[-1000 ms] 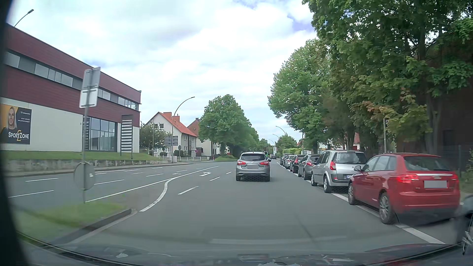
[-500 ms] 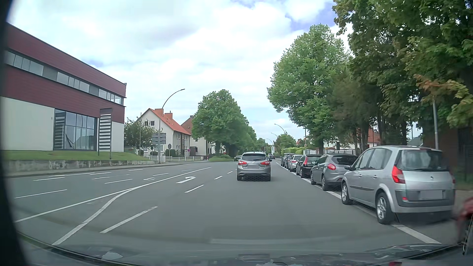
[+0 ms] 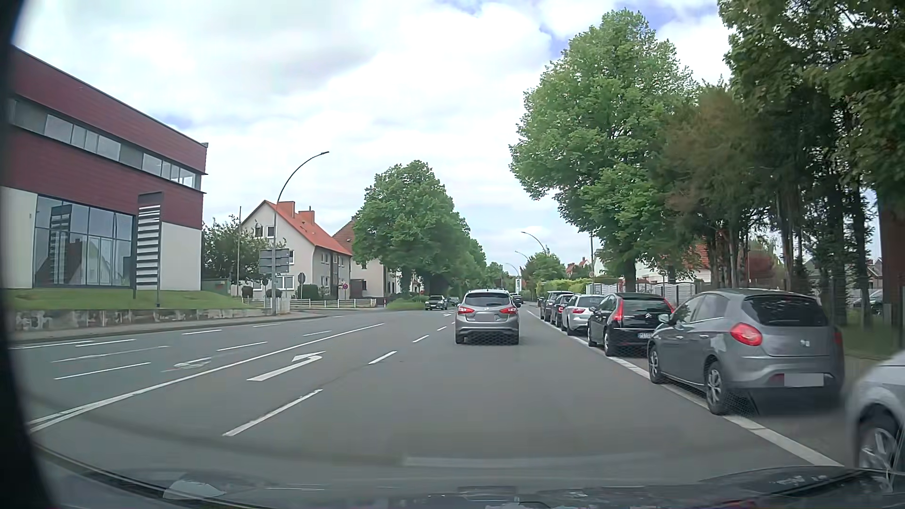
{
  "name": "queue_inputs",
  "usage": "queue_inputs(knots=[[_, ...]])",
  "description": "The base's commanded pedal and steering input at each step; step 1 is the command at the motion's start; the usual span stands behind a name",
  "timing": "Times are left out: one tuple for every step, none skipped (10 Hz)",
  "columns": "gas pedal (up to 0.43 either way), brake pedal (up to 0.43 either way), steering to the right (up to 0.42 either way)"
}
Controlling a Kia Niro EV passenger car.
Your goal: Follow the waypoints while adhering to traffic rules and regulations
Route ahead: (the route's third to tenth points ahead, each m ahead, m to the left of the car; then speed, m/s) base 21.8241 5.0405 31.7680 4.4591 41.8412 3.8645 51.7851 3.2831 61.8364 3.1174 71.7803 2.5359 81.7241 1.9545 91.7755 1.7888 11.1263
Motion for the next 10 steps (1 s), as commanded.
queue_inputs(knots=[[0.157,0.000,0.007],[0.157,0.000,0.007],[0.157,0.000,0.007],[0.157,0.000,0.007],[0.157,0.000,0.007],[0.157,0.000,0.007],[0.157,0.000,0.007],[0.157,0.000,0.007],[0.157,0.000,0.007],[0.169,0.000,0.007]])
